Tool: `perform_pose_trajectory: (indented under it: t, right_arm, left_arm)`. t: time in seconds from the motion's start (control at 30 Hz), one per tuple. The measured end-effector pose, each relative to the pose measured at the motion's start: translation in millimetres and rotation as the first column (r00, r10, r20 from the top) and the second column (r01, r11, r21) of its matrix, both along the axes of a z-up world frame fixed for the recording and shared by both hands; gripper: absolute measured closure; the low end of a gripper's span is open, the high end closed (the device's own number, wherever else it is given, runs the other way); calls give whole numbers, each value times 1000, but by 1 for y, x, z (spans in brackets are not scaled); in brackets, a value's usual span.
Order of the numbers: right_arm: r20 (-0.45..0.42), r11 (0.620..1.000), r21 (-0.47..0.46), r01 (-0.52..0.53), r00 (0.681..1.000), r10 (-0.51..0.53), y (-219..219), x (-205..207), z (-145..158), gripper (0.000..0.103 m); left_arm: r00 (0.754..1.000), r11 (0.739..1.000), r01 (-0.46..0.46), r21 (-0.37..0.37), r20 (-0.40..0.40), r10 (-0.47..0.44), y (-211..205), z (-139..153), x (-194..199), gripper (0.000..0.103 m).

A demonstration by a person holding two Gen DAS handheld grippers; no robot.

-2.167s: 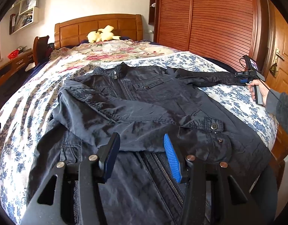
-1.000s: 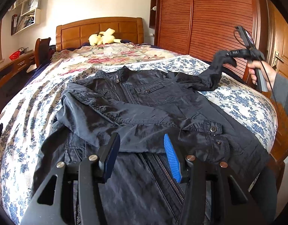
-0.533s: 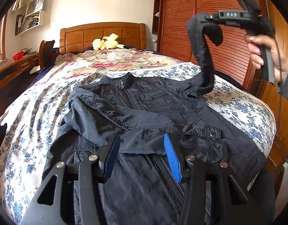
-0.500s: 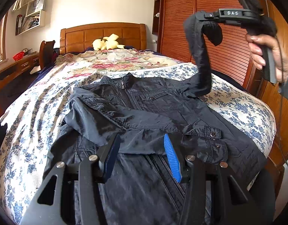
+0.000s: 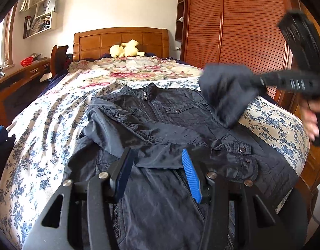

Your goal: Fold large clothes

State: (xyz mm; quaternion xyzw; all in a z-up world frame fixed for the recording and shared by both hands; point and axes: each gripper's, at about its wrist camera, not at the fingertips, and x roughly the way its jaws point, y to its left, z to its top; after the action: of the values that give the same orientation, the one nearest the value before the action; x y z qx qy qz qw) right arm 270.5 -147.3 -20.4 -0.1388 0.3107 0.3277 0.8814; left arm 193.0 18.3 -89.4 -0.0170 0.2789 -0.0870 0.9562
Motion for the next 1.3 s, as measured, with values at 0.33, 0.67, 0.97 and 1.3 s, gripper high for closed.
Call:
perform_pose_trajectory:
  t: [0.33, 0.67, 0.97, 1.3]
  right_arm:
    - [2, 997, 33, 77, 997, -77, -28, -41, -22, 61]
    - [-24, 986, -11, 167, 986, -167, -54, -29, -64, 58]
    - [-83, 968, -22, 250, 964, -251, -81, -9, -108, 58]
    - [-147, 965, -13, 262, 954, -261, -87, 8, -152, 58]
  left_arm:
    - [1000, 1000, -7, 12, -18, 7, 0, -5, 5, 55]
    - [999, 999, 8, 32, -33, -7, -10, -11, 11, 55]
    - [998, 998, 24, 57, -63, -21, -22, -21, 16, 55]
    - [991, 997, 63, 49, -121, -57, -42, -32, 34, 55]
